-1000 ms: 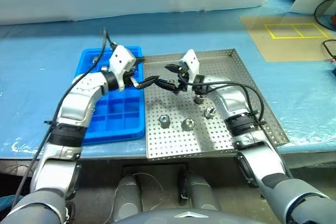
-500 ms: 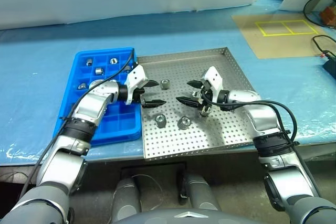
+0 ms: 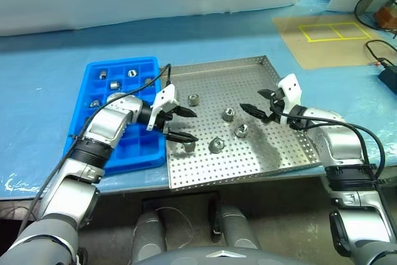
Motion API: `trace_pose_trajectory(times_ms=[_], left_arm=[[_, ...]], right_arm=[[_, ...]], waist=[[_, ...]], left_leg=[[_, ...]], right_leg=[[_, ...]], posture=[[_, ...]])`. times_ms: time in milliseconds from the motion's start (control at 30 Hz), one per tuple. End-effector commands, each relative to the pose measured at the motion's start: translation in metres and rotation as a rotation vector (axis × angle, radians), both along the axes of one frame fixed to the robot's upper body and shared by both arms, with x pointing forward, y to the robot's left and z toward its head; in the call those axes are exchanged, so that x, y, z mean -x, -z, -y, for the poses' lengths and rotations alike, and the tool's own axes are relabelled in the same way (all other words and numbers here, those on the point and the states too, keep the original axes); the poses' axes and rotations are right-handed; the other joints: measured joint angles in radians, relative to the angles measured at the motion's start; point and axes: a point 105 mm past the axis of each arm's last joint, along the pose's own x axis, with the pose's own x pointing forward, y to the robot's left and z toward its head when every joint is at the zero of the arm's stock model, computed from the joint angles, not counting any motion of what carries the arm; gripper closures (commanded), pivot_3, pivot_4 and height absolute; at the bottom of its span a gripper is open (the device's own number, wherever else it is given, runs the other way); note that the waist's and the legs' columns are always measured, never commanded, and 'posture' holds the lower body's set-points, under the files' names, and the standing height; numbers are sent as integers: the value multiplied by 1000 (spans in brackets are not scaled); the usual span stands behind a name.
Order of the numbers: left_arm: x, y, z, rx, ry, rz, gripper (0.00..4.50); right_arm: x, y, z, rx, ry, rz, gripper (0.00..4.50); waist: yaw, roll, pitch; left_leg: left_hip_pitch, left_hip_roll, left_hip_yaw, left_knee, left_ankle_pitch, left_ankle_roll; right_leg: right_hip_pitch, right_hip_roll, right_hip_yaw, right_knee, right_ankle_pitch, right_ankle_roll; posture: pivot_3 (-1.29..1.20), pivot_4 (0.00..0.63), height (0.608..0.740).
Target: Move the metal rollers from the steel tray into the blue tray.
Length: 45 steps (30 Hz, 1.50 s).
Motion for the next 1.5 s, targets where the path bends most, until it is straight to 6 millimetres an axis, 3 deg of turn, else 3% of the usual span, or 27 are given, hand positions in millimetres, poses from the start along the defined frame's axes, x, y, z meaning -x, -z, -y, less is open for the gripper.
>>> trace_pose_trajectory(times_ms=[33, 167, 300, 467, 700, 1000, 1100, 1200, 1267, 1433, 1500], left_arm=[[3, -2, -10, -87, 67, 19, 31], [0, 11, -14, -204, 113, 37, 31], [-14, 23, 12, -216, 88, 47, 31], [-13, 33, 21, -268, 129, 53, 31], [-1, 53, -7, -432, 220, 39, 31], [-13, 62, -24, -577, 221, 149, 31], [-10, 66, -27, -598, 257, 162, 621], [-16, 69, -24, -604, 222, 196, 1567], [-14, 69, -24, -597, 241, 194, 1567], [-15, 63, -20, -550, 219, 212, 2628], [-20, 58, -15, -510, 178, 238, 2640]], right_arm=[[3, -13, -8, -16, -14, 62, 0], [4, -11, -12, -23, -12, 62, 0], [2, -8, -9, -36, 22, 63, 0], [5, -6, -12, -40, 28, 66, 0], [7, -2, -14, -56, 45, 66, 0], [3, 0, -16, -69, 64, 69, 0], [2, -1, -16, -77, 72, 73, 0], [3, 0, -17, -78, 70, 73, 0], [3, 1, -17, -76, 71, 71, 0], [1, 2, -20, -79, 67, 71, 0], [1, 2, -23, -80, 54, 69, 0]], waist=[[-10, 0, 0], [-15, 0, 0], [-10, 0, 0], [-20, 1, 0], [-58, 1, 0], [-102, 1, -1], [-104, 1, -1], [-110, 2, -1], [-112, 2, -2], [-119, 3, -2], [-119, 3, -2]], left_leg=[[1, 0, 0, 0, 0, 0], [2, -1, 0, 1, 0, 0], [0, -1, -1, 1, 0, 0], [-2, -2, 0, 1, -2, 5], [0, -1, 0, 0, -2, 4], [-1, -1, -2, 1, -1, 2], [0, -1, -2, 1, -1, 2], [0, -1, -2, 2, -1, 2], [-1, -1, -3, 1, -1, 2], [-1, -2, -3, 2, -2, 2], [-1, -2, -3, 1, -2, 2]], right_leg=[[1, 0, 0, 0, 0, 0], [3, 0, 1, -1, -3, 6], [3, -1, 0, -1, 0, 1], [3, -1, 1, -4, 0, 1], [3, 0, 0, -4, -1, 1], [5, 1, 0, -2, -4, 8], [5, 1, 0, -3, -4, 8], [6, 0, 0, -3, -4, 8], [6, 0, -1, -3, -4, 7], [7, 0, -1, -3, -4, 7], [7, 0, -1, -4, -4, 7]], posture=[[-506, 150, 740], [-511, 150, 740], [-521, 150, 740], [-543, 150, 740], [-555, 150, 740], [-556, 150, 740], [-555, 150, 740], [-551, 150, 740], [-548, 150, 740], [-537, 150, 740], [-537, 150, 740]])
